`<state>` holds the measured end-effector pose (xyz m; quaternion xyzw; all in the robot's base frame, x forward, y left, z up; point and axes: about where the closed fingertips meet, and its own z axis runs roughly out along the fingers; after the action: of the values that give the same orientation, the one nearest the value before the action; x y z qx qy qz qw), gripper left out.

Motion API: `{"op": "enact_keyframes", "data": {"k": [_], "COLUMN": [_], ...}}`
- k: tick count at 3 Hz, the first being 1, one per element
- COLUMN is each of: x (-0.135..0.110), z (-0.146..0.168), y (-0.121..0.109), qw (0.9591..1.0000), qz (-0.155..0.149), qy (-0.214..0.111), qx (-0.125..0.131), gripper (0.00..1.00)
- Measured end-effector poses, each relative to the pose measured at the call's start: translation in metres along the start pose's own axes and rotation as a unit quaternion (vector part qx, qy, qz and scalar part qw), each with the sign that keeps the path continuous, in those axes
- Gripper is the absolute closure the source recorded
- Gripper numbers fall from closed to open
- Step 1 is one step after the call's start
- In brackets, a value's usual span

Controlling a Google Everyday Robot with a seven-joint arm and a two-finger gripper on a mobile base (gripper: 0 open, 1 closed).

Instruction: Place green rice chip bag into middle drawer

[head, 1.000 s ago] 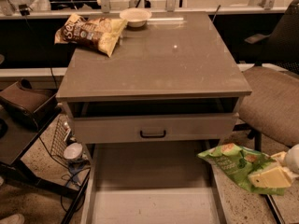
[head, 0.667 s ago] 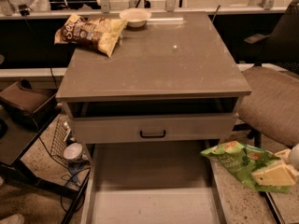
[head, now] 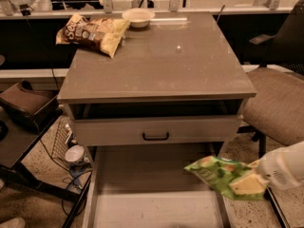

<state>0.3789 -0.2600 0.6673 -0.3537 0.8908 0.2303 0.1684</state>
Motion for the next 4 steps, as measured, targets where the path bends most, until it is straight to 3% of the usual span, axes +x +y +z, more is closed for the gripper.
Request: {"op": "enact_keyframes", "data": {"k": [2, 3, 4], "x": [0.004, 0.003, -0.003], "z": [0.155, 0.214, 0.262], "y": [-0.005, -0.004, 0.016], "qw": [0.9990, 0.9988, 0.9985], "qz": [-0.003, 0.004, -0.014], "qy": [0.013, 0.019, 0.039], "qx": [-0.043, -0.045, -0.035], "gripper": [1.00, 1.00, 1.00]}}
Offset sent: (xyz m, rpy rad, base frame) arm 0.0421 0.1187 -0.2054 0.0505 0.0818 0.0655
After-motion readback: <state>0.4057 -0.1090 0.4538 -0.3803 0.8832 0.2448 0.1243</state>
